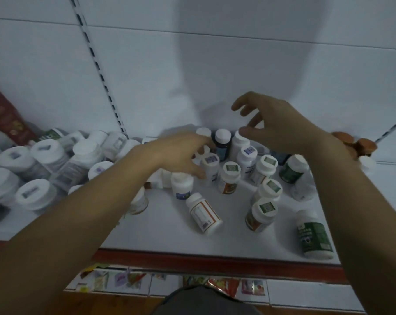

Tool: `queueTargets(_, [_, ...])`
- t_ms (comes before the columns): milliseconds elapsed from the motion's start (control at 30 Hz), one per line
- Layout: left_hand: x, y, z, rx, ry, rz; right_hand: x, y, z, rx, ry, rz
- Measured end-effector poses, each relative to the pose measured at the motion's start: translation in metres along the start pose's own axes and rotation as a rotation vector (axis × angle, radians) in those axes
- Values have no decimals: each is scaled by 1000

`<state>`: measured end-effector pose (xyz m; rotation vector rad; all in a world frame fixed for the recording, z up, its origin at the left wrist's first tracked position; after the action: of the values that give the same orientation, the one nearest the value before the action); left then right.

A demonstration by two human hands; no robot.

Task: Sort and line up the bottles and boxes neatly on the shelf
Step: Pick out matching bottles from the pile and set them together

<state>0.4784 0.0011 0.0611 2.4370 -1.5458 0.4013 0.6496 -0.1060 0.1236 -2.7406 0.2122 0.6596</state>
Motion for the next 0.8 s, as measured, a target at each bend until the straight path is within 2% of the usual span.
queueTargets(67, [-16,13,-22,97,14,-9,-12,-11,15,-25,-2,-33])
queueTargets(167, [-59,32,-47,189,-234,-136,-31,-34,49,-136,18,-89])
queueTargets(233, [-73,48,-46,96,-357,-179,-45,-56,76,-199,35,-134])
queueTargets(333, [-69,63,-25,-57,-412,-131,-63,-85,122,-317,131,-199])
queueTargets(433, [-64,66,-14,-65,-367,-114,-78,-88,169,-544,354,-314])
queueTargets(467, [-63,65,-14,-41,-344,-108,-80,-86,179,-572,384,-350])
queueTargets(600, [-50,56,-5,-24,-287,-36,-75,-87,190,-491,399,-435])
queueTargets(700, [-43,53,17,-83,-319,-33,-66,-92,172,-465,333,-335])
queueTargets(800, [-48,54,17,-37,-322,-37,-64,-97,142,-398,379,-325])
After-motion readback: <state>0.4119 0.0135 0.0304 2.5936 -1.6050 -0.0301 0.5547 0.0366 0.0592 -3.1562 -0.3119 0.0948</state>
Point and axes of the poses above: each hand's wrist, its own y-axis away from the middle knuckle, its own z-axis out of the palm, x = y × z, the point moved 4 cm from there along -y, towards the middle knuckle, and after that the axes turned 10 degrees about x, right-handed, at the moved point
